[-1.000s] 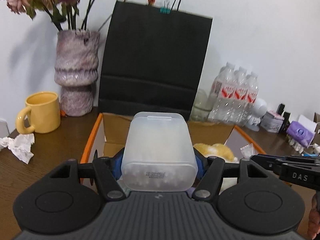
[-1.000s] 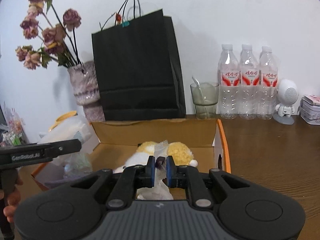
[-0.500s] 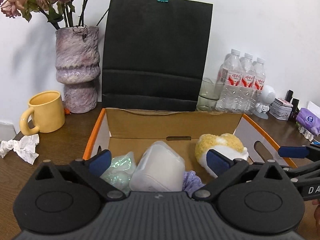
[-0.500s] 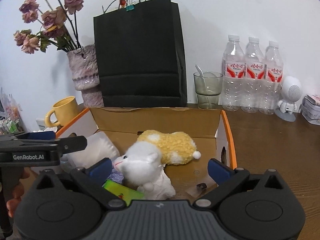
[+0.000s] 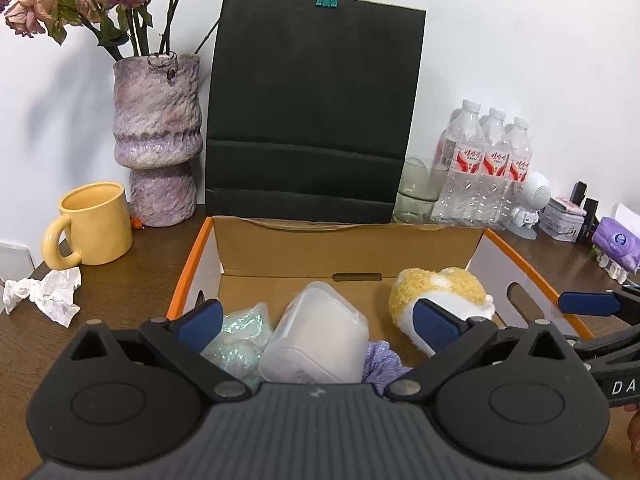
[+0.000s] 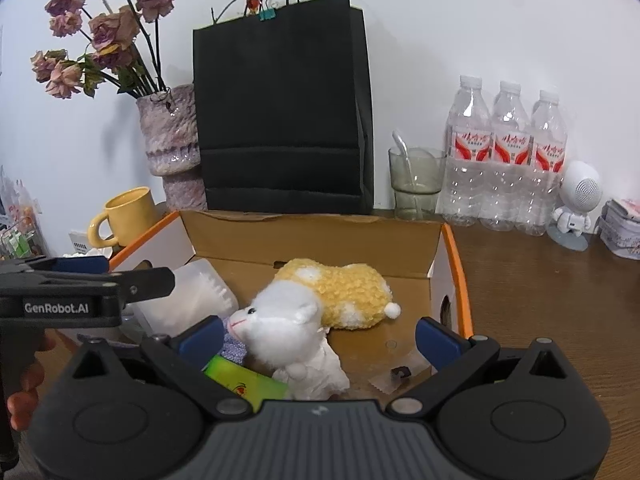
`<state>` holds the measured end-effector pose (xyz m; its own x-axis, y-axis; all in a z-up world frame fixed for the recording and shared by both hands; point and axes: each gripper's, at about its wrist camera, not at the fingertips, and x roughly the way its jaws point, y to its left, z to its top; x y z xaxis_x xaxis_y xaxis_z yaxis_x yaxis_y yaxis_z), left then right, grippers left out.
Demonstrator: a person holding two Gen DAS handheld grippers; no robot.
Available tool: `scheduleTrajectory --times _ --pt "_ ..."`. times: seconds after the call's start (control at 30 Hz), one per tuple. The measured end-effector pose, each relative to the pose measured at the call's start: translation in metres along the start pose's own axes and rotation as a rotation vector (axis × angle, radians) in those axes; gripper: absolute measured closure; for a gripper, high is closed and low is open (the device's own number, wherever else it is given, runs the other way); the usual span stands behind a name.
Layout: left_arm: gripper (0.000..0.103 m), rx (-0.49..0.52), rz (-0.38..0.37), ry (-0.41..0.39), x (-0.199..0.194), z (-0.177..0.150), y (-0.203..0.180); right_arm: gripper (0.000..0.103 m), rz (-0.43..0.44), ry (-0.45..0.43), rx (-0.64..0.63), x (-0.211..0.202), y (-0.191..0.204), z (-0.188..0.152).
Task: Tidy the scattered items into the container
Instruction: 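Drop small packet from right gripper while left drops white plastic box in box, then drop white round item from right gripper while left drops red rose in box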
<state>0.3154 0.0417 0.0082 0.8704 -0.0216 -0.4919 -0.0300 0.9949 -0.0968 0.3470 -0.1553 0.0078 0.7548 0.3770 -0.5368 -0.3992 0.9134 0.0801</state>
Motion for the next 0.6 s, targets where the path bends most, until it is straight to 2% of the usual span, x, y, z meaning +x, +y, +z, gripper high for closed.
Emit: scheduleTrajectory --times 0.2,0.33,0.6 --pt "0.0 -0.031 -0.004 -0.036 -0.03 -0.004 0.004 0.001 -0.003 -0.045 0.016 -0.029 -0.001 -0.002" --pt "0.0 -0.041 0.0 -0.043 -0.055 -0.013 0.007 0.001 -0.016 -0.042 0.029 -0.048 0.0 -0.015" --pt "0.0 -0.029 -0.033 0.002 -0.106 -0.061 0.004 0.001 -0.017 -0.004 0.017 -0.088 0.012 -0.063"
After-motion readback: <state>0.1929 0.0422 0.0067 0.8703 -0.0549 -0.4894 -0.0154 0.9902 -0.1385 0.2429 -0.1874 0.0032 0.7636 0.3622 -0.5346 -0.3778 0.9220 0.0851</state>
